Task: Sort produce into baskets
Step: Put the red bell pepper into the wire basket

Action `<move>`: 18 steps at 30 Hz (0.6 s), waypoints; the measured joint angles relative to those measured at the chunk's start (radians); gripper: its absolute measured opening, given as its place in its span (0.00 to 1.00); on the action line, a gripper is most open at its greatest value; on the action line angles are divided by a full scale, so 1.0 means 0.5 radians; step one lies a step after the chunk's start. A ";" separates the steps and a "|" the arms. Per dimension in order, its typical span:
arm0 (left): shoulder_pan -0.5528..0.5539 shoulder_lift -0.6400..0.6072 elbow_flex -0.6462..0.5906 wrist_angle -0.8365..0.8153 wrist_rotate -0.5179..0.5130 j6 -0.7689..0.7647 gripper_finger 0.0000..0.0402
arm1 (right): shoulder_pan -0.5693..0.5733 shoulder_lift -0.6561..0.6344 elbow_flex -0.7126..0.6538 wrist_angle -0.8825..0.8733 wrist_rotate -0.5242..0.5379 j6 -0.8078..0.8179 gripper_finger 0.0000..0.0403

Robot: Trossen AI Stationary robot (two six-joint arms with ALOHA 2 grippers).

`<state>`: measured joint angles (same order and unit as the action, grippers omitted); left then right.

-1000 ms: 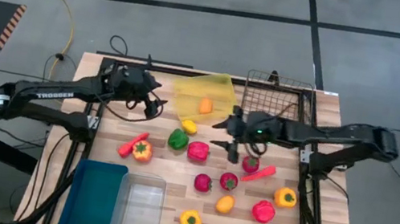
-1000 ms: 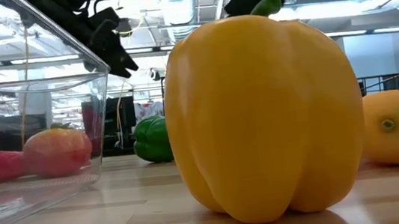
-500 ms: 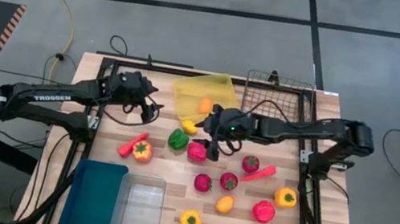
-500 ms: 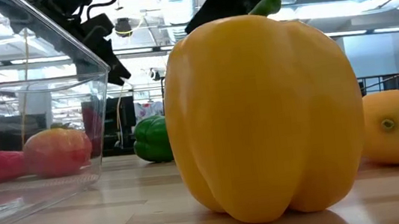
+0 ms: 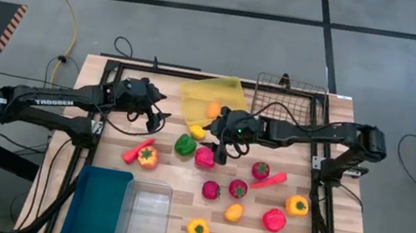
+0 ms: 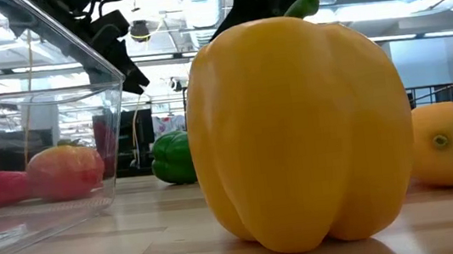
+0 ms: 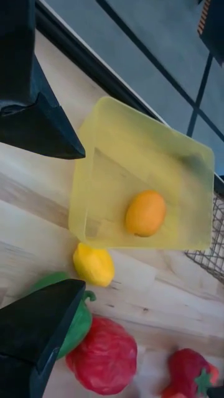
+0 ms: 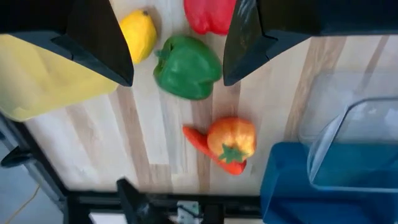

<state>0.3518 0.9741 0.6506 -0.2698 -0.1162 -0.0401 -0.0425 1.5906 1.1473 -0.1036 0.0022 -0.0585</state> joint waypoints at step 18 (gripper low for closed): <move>-0.038 0.000 0.000 -0.001 0.000 -0.019 0.80 | 0.022 0.000 0.000 -0.142 -0.002 0.024 0.94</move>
<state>0.3328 0.9741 0.6506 -0.2701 -0.1162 -0.0494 -0.0313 1.5906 1.1473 -0.1745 0.0012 -0.0463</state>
